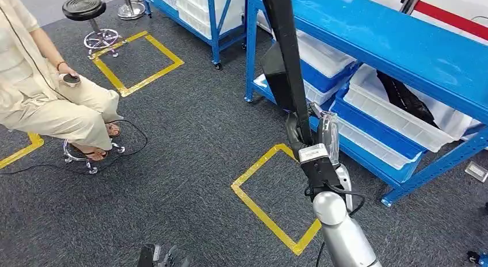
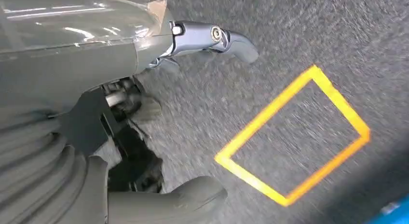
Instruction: Take the parts from the cabinet and place them on the table.
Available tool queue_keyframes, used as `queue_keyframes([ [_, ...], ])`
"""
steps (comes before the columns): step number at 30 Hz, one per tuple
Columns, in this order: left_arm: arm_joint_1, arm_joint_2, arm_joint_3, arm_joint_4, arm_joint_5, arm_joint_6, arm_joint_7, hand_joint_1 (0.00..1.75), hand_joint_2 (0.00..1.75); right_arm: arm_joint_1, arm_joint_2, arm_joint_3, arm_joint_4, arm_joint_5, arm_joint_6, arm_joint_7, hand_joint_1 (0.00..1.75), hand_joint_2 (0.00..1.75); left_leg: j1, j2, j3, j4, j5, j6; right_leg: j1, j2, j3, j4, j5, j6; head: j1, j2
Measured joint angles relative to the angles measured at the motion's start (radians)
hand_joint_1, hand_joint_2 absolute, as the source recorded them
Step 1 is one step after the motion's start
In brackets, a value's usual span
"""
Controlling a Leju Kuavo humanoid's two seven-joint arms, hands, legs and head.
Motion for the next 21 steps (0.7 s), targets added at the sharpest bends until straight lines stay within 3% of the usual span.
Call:
queue_keyframes([
  [1,-0.001,0.000,0.000,0.000,0.002,-0.009,-0.004,0.00,1.75,0.000,0.000,0.000,0.001,-0.001,0.001,-0.002,1.75,1.75,0.001,-0.004,0.000,-0.001,0.002,0.004,0.001,0.013,-0.007,0.021,-0.013,-0.004,0.000,0.000],
  [5,-0.001,0.000,0.000,0.000,0.004,-0.017,-0.007,0.00,1.75,-0.001,0.000,0.000,0.001,-0.002,0.002,-0.003,1.75,1.75,0.002,-0.005,0.000,-0.001,0.003,0.006,0.000,0.019,-0.012,0.031,-0.019,-0.006,0.000,0.000],
  [6,0.002,-0.012,-0.012,0.000,0.012,-0.082,-0.052,0.00,1.75,-0.009,0.002,0.002,0.029,-0.054,0.024,-0.039,1.75,1.75,0.001,-0.040,-0.002,0.000,0.003,0.009,-0.001,0.059,-0.138,0.286,-0.113,-0.015,0.005,0.000],
  [7,0.012,-0.021,-0.014,0.000,0.032,-0.105,-0.081,0.00,1.75,-0.031,0.010,0.008,0.060,-0.084,0.036,-0.050,1.75,1.75,0.003,-0.077,-0.002,0.007,0.002,0.007,-0.004,0.062,-0.088,0.161,-0.037,0.015,0.010,0.000],
  [8,0.014,-0.024,-0.018,0.000,0.022,-0.085,-0.089,0.00,1.75,-0.042,0.013,0.012,0.066,-0.084,0.036,-0.050,1.75,1.75,0.004,-0.089,-0.003,0.013,0.000,0.003,-0.011,0.072,-0.037,0.055,0.008,0.027,0.013,0.000],
  [9,0.016,-0.025,-0.024,0.000,0.014,-0.065,-0.094,0.00,1.75,-0.051,0.014,0.015,0.072,-0.084,0.034,-0.050,1.75,1.75,0.005,-0.098,-0.007,0.020,-0.004,-0.003,-0.021,0.101,-0.013,-0.009,0.020,0.029,0.018,0.000],
  [10,0.016,-0.026,-0.029,0.001,0.008,-0.055,-0.098,0.00,1.75,-0.058,0.016,0.020,0.082,-0.084,0.033,-0.049,1.75,1.75,-0.003,-0.106,-0.016,0.026,-0.004,-0.009,-0.011,0.118,-0.008,-0.005,0.023,0.020,0.021,0.000],
  [11,0.019,-0.026,-0.032,0.001,0.010,-0.062,-0.102,0.00,1.75,-0.059,0.021,0.024,0.084,-0.084,0.029,-0.049,1.75,1.75,-0.002,-0.112,-0.021,0.028,-0.002,-0.011,-0.013,0.113,-0.012,-0.002,0.025,0.009,0.016,0.000],
  [13,0.026,-0.025,-0.033,0.002,0.026,-0.092,-0.102,0.00,1.75,-0.060,0.022,0.028,0.092,-0.085,0.026,-0.047,1.75,1.75,0.003,-0.126,-0.025,0.025,0.004,-0.021,-0.008,0.101,-0.013,-0.001,0.026,0.004,0.015,0.000],
  [14,0.027,-0.024,-0.033,0.003,0.028,-0.096,-0.095,0.00,1.75,-0.063,0.026,0.030,0.094,-0.087,0.024,-0.047,1.75,1.75,0.004,-0.131,-0.030,0.029,0.000,-0.024,-0.018,0.091,-0.011,-0.005,0.030,-0.004,0.014,0.000],
  [15,0.029,-0.023,-0.034,0.003,0.029,-0.096,-0.087,0.00,1.75,-0.067,0.029,0.032,0.094,-0.088,0.024,-0.047,1.75,1.75,0.001,-0.082,-0.034,0.045,-0.012,-0.030,-0.016,0.084,-0.008,-0.006,0.030,-0.010,0.014,0.000],
  [16,0.028,-0.023,-0.034,0.003,0.030,-0.098,-0.083,0.00,1.75,-0.069,0.033,0.035,0.094,-0.089,0.022,-0.047,1.75,1.75,0.000,-0.040,-0.054,0.090,-0.041,-0.035,-0.014,0.076,-0.007,-0.006,0.029,-0.022,0.002,0.000],
  [17,0.027,-0.023,-0.035,0.003,0.033,-0.105,-0.083,0.00,1.75,-0.069,0.033,0.035,0.095,-0.089,0.018,-0.047,1.75,1.75,0.003,-0.022,-0.089,0.160,-0.077,-0.039,-0.010,0.066,-0.007,-0.006,0.027,-0.028,0.002,0.000],
  [18,0.026,-0.023,-0.038,0.003,0.031,-0.116,-0.083,0.00,1.75,-0.068,0.033,0.036,0.097,-0.089,0.016,-0.047,1.75,1.75,0.004,-0.012,-0.137,0.257,-0.119,-0.041,-0.007,0.054,-0.008,-0.006,0.026,-0.030,0.002,0.000],
  [19,0.028,-0.023,-0.043,0.003,0.025,-0.114,-0.084,0.00,1.75,-0.067,0.033,0.036,0.099,-0.089,0.014,-0.047,1.75,1.75,0.005,-0.009,-0.171,0.323,-0.140,-0.043,-0.005,0.042,-0.008,-0.006,0.025,-0.032,0.002,0.000],
  [20,0.030,-0.023,-0.047,0.003,0.018,-0.106,-0.083,0.00,1.75,-0.064,0.034,0.037,0.099,-0.087,0.011,-0.044,1.75,1.75,0.005,-0.008,-0.185,0.348,-0.139,-0.043,-0.004,0.033,-0.008,-0.006,0.024,-0.032,0.002,0.000],
  [21,0.032,-0.023,-0.051,0.003,0.016,-0.105,-0.083,0.00,1.75,-0.062,0.035,0.037,0.099,-0.086,0.009,-0.042,1.75,1.75,0.005,-0.008,-0.174,0.322,-0.115,-0.040,-0.002,0.024,-0.007,-0.006,0.024,-0.033,0.002,0.000],
])
